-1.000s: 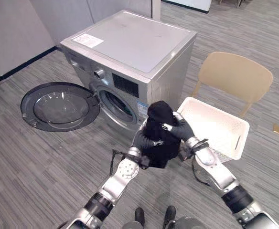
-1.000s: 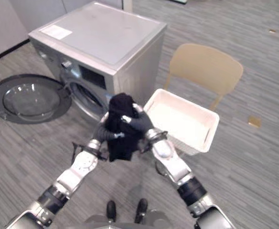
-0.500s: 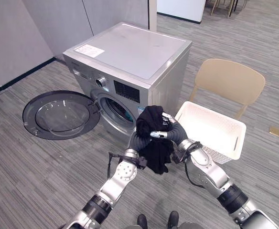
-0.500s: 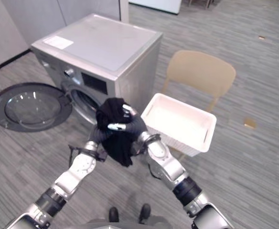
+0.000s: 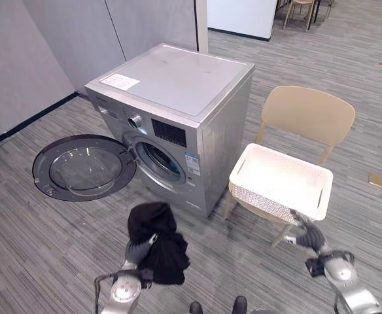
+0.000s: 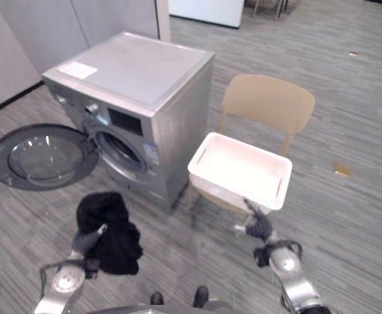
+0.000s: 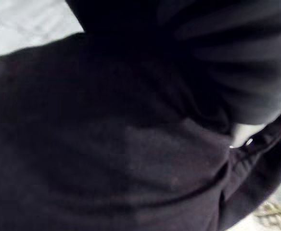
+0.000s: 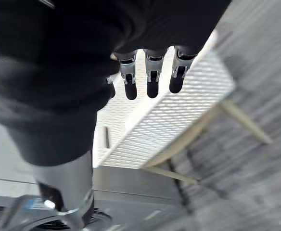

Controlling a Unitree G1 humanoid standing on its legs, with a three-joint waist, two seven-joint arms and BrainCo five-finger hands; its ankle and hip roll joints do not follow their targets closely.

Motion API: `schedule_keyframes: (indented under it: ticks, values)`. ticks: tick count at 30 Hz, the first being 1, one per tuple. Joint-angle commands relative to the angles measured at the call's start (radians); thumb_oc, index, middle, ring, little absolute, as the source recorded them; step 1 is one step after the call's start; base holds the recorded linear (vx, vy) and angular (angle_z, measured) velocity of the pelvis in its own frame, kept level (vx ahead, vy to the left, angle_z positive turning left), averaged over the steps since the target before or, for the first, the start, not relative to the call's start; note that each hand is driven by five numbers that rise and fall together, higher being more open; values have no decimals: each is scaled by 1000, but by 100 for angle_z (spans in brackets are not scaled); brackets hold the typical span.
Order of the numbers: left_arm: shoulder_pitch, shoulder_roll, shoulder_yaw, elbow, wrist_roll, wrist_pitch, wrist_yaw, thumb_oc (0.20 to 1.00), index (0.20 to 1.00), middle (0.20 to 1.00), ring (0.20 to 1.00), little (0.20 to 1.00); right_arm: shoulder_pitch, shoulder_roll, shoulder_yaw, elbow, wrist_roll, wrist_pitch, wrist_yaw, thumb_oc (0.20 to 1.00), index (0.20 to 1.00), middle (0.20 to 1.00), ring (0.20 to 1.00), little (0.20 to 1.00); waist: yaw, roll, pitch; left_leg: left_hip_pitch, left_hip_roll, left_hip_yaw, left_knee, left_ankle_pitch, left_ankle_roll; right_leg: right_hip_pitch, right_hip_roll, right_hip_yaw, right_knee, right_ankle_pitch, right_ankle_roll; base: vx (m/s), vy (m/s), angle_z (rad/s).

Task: Grab the laundry basket,head to the washer,open it,put in the laundry and shut it.

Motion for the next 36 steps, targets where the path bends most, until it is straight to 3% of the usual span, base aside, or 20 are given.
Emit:
schedule_keyframes:
  ticks: [1,8,11,13,17,19,20,22,25,26,27,29,30,31,33,36]
  values:
    - [-43,10,84,27,-70,-42,-22,200,200,200,200,200,-40,35,-5,27,-15,-36,5,1000,1000,1000,1000,1000,13,-53,-15,-11,5,-15,-9,-27,-33,68,-89,46,18,-104,118,-7,-34,0]
    - [-29,4,130,155,-85,-24,-32,200,200,200,200,200,-67,40,17,189,-36,-32,2,1000,1000,1000,1000,1000,45,-55,43,-62,5,-50,59,-23,-37,70,-88,31,8,-111,104,-49,-42,7]
    - [-42,12,123,165,-89,-24,-28,200,200,200,200,200,-81,47,13,225,-29,-30,-16,1000,1000,1000,1000,1000,57,-63,81,-155,4,-49,149,-20,-48,55,-104,-11,8,-113,97,-131,-30,28]
    - [-63,15,112,157,-96,-22,-17,200,200,200,200,200,-90,41,24,248,-44,-22,-39,1000,1000,1000,1000,1000,59,-69,94,-187,56,79,188,-33,-66,61,-126,-93,4,-129,106,-2,-6,89]
    - [-70,9,104,163,-94,-21,-22,200,200,200,200,200,-104,40,46,250,-64,-11,-38,1000,1000,1000,1000,1000,57,-71,78,-175,104,141,130,-6,-65,77,-134,-146,0,-127,115,131,108,111]
    - [-93,18,93,172,-83,-20,-8,200,200,200,200,200,-114,43,54,245,-69,-8,-56,1000,1000,1000,1000,1000,68,-90,82,-210,156,174,100,30,-74,96,-159,-209,22,-138,124,138,152,54]
    - [-94,18,93,172,-83,-19,-8,200,200,200,200,200,-114,44,54,245,-69,-8,-56,1000,1000,1000,1000,1000,66,-91,82,-212,156,173,100,30,-74,95,-160,-211,23,-139,124,136,186,70]
    - [-95,22,100,154,-100,-20,-3,200,200,200,200,200,-106,50,49,241,-71,-5,-60,1000,1000,1000,1000,1000,72,-98,82,-242,196,202,104,45,-80,116,-178,-253,40,-152,132,252,269,63]
    - [-72,34,107,132,-89,-13,-18,200,200,200,200,200,-96,76,46,245,-88,0,-56,1000,1000,1000,1000,1000,80,-99,63,-234,181,189,112,45,-78,144,-211,-276,93,-160,149,372,377,47]
    - [-72,49,112,133,-82,-10,-22,200,200,200,200,200,-105,92,53,253,-95,4,-53,1000,1000,1000,1000,1000,91,-118,71,-240,145,179,161,-2,-50,132,-269,-261,179,-128,166,207,244,34]
    - [-72,49,112,133,-82,-10,-22,200,200,200,200,200,-105,92,53,253,-96,4,-53,1000,1000,1000,1000,1000,91,-119,70,-240,144,180,162,-3,-50,131,-270,-260,180,-129,167,313,363,10]
    - [-83,84,116,132,-67,-6,-21,200,200,200,200,200,-125,117,73,246,-99,9,-53,1000,1000,1000,1000,1000,101,-141,91,-220,96,173,185,-63,-8,81,-339,-223,314,-56,180,270,310,16]
    - [-83,84,116,132,-67,-6,-21,200,200,200,200,200,-125,117,73,246,-99,9,-53,1000,1000,1000,1000,1000,101,-141,91,-220,96,173,185,-63,-8,81,-339,-223,314,-56,180,353,372,48]
    - [-95,99,110,127,-58,-6,-17,200,200,200,200,200,-137,133,87,235,-97,4,-57,1000,1000,1000,1000,1000,95,-147,101,-191,60,165,175,-93,17,35,-345,-170,401,-24,187,283,274,59]
    - [-109,103,102,121,-59,-6,-12,200,200,200,200,200,-146,137,99,208,-96,1,-59,1000,1000,1000,1000,1000,78,-136,119,-148,33,146,143,-108,35,-44,-309,-92,468,-37,179,312,282,46]
    - [-122,94,86,123,-60,-7,-12,200,200,200,200,200,-153,135,113,182,-91,-1,-55,1000,1000,1000,1000,1000,55,-113,147,-88,12,125,105,-124,47,-146,-267,-51,482,-76,162,220,143,45]
